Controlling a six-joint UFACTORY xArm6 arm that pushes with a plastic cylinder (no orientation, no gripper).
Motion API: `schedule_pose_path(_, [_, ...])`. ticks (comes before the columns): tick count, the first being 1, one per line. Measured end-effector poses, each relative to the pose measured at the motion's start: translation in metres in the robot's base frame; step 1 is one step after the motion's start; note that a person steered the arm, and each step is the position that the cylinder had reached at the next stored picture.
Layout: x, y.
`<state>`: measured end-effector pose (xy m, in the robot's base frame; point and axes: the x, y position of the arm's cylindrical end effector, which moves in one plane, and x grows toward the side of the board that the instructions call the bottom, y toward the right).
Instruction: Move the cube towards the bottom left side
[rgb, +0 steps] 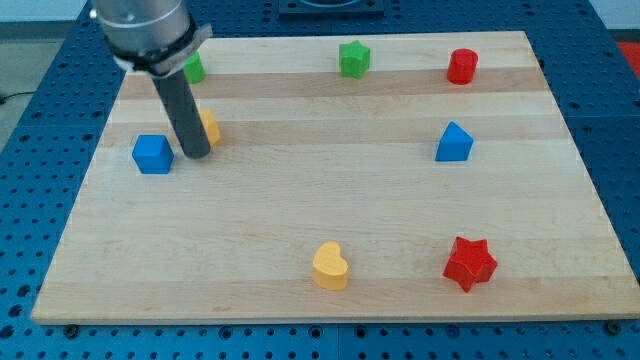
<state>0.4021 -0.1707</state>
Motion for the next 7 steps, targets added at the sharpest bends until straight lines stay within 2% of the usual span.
schedule_pose_path(1, [-0.004, -0.023])
schedule_pose_path(3, [0.015, -0.067])
schedule_pose_path(4, [0.03, -0.074])
schedule_pose_path(7, [0.025, -0.088])
